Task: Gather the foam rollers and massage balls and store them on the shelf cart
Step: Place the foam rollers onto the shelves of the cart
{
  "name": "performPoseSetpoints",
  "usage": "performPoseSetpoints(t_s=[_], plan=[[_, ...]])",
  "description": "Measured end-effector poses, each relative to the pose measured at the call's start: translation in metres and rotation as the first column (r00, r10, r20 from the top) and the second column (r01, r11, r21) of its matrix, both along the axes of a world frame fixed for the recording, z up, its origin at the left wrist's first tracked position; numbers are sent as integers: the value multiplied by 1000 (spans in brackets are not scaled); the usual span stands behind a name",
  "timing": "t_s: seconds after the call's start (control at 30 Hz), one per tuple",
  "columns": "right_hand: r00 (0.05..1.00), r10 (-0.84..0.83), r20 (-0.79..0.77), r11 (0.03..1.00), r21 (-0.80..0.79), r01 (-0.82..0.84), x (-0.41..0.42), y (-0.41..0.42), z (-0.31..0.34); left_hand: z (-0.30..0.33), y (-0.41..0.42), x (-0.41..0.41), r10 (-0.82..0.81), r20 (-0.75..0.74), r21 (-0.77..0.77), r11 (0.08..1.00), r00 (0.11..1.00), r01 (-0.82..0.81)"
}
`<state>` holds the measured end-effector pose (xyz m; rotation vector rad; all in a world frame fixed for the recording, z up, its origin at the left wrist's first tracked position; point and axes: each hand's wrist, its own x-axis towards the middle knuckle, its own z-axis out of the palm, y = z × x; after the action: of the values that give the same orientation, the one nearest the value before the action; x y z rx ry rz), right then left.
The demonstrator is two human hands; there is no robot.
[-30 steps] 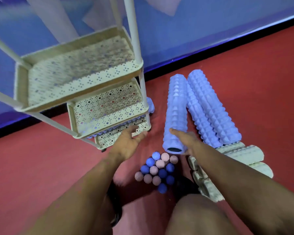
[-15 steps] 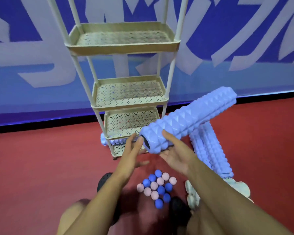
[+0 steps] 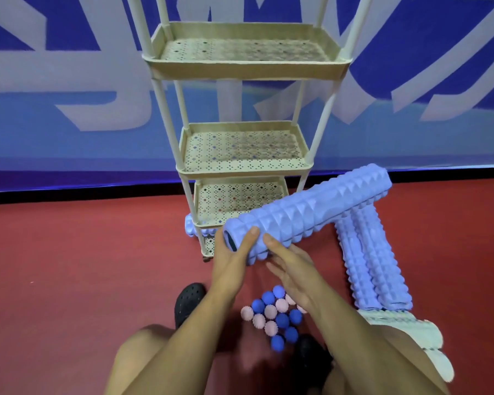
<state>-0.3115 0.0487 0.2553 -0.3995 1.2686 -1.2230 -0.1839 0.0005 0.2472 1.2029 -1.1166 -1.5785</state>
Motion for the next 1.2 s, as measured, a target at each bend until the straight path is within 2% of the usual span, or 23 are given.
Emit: performPoseSetpoints(t_s=[0.13,0.3,0.43,0.63,0.8,0.9,0.97,1.1,1.2], plan=[[991,-101,85,994,45,97,-14,-3,-2,-2,-9,5,33,61,-76,997,998,-29],[941,-252,224,967,107,233,-52,-3,-6,-6,-18,20,-15,112,-80,997,994,24],[907,-354,229,933,159,324,-70,1,-12,-11,-25,38,-78,108,-41,996,991,83],[890,-332,312,936,223,271,-78,5,-30,-21,-36,68,-153,141,-30,987,978,159],[912,-340,231,915,305,264,-89,-3,-47,-36,-44,84,-352,208,99,936,913,338],[932,-306,197,930,273,247,-93,-6,-61,-48,-45,86,-428,303,171,903,851,393],[936,-318,151,921,285,267,-91,-7,-78,-56,-53,88,-345,399,176,938,850,298],[869,-489,79,819,385,426,-77,-17,-122,-72,-82,101,-77,524,107,994,848,25],[810,-578,94,769,394,504,-59,-29,-145,-84,-96,102,-15,539,73,997,842,-29]])
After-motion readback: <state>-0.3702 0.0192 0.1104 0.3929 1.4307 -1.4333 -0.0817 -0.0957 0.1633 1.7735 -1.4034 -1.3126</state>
